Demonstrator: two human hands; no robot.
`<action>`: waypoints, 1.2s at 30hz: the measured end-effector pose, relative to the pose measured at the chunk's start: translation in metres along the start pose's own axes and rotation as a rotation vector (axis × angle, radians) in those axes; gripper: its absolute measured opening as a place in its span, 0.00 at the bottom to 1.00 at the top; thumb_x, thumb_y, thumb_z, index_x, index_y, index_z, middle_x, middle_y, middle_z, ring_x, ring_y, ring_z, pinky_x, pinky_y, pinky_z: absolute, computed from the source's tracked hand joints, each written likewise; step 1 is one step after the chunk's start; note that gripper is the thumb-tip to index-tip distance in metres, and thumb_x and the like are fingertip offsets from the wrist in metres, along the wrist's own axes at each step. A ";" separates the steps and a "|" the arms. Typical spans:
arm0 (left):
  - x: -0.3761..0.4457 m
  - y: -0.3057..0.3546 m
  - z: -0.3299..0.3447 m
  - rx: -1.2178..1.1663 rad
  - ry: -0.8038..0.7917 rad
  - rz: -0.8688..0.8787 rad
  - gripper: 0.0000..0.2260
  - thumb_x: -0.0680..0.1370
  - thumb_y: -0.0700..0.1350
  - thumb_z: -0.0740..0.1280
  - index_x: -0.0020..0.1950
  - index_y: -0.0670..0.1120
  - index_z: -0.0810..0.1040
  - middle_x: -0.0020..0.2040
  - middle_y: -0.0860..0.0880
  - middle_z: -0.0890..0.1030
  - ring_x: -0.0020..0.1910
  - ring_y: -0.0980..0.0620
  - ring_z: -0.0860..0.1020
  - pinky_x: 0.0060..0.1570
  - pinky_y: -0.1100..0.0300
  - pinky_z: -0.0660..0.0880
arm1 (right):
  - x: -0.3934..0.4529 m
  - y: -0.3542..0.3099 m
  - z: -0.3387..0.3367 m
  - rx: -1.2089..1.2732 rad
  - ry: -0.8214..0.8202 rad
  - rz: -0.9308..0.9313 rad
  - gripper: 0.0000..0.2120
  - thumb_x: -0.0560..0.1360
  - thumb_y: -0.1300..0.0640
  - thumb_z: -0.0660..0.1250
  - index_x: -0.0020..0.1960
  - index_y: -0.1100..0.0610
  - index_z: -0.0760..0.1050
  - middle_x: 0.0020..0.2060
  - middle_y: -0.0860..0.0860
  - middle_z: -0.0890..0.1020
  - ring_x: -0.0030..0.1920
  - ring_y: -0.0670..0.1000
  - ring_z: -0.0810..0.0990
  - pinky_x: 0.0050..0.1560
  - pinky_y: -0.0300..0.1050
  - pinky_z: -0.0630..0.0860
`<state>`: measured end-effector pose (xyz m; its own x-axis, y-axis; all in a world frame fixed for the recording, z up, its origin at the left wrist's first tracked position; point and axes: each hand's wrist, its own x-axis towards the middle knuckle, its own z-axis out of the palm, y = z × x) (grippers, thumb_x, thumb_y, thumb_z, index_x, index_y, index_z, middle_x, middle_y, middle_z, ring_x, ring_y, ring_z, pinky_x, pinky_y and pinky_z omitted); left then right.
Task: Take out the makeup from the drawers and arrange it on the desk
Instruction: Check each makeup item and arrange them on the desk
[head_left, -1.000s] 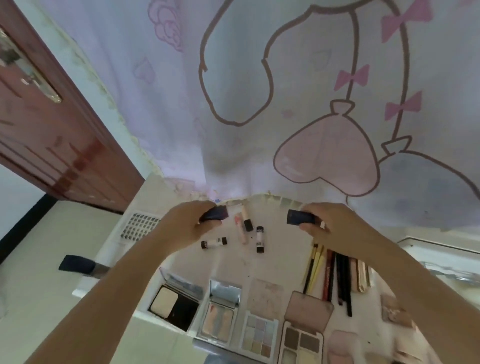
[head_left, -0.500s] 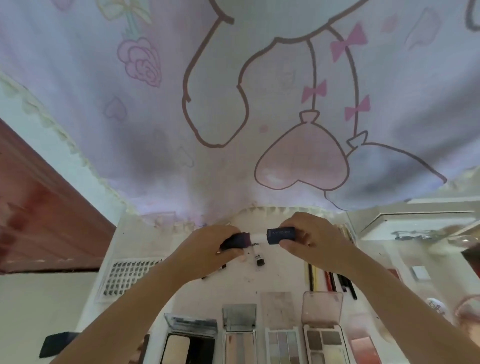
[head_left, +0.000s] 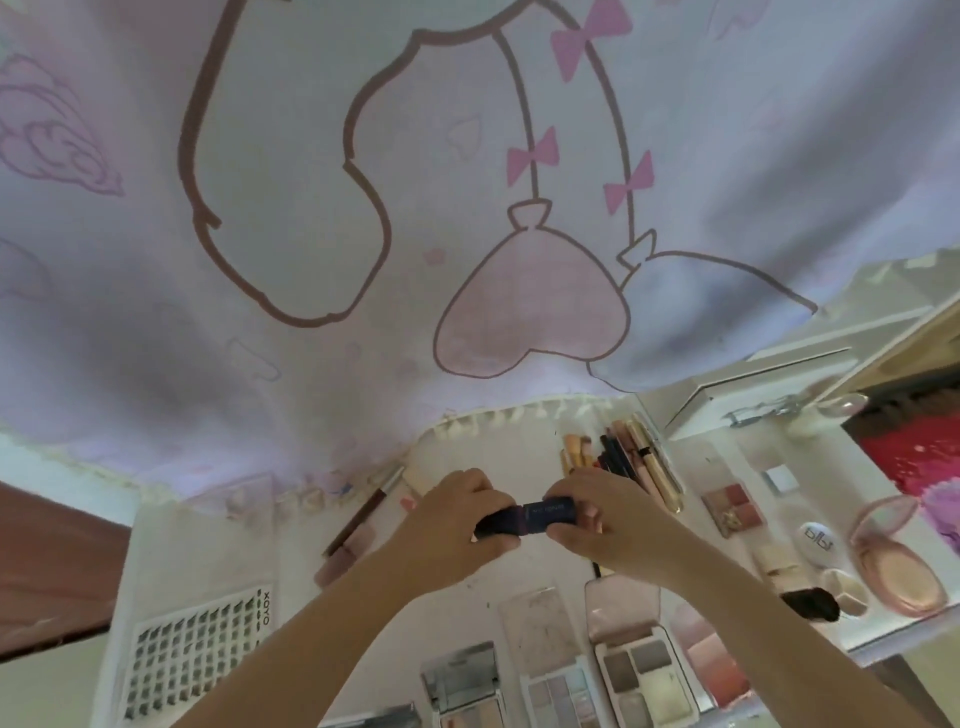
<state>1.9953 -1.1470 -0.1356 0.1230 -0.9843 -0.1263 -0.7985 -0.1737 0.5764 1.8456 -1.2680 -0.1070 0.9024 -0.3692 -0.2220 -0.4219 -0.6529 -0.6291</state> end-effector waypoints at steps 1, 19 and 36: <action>0.005 -0.002 0.004 -0.023 -0.024 -0.025 0.10 0.76 0.48 0.64 0.55 0.47 0.76 0.45 0.53 0.67 0.44 0.56 0.66 0.40 0.65 0.58 | 0.001 0.005 0.004 0.018 0.001 0.026 0.12 0.74 0.55 0.64 0.57 0.53 0.73 0.40 0.40 0.70 0.35 0.36 0.69 0.40 0.26 0.65; 0.100 -0.072 0.074 -0.358 0.286 -0.353 0.14 0.71 0.40 0.67 0.30 0.56 0.69 0.30 0.56 0.68 0.30 0.59 0.66 0.32 0.72 0.62 | 0.063 0.100 0.067 -0.492 -0.220 0.328 0.31 0.73 0.50 0.65 0.71 0.51 0.54 0.75 0.53 0.43 0.74 0.56 0.40 0.72 0.58 0.46; 0.089 -0.075 0.068 -0.211 0.248 -0.407 0.18 0.75 0.42 0.64 0.65 0.46 0.70 0.53 0.49 0.75 0.45 0.55 0.71 0.48 0.65 0.67 | 0.065 0.089 0.073 -0.467 -0.149 0.328 0.25 0.76 0.49 0.59 0.70 0.53 0.59 0.74 0.53 0.50 0.74 0.56 0.41 0.72 0.56 0.42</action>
<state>2.0261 -1.2200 -0.2450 0.5547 -0.8092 -0.1938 -0.5243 -0.5207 0.6737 1.8730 -1.3015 -0.2316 0.7066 -0.5262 -0.4731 -0.6444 -0.7547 -0.1230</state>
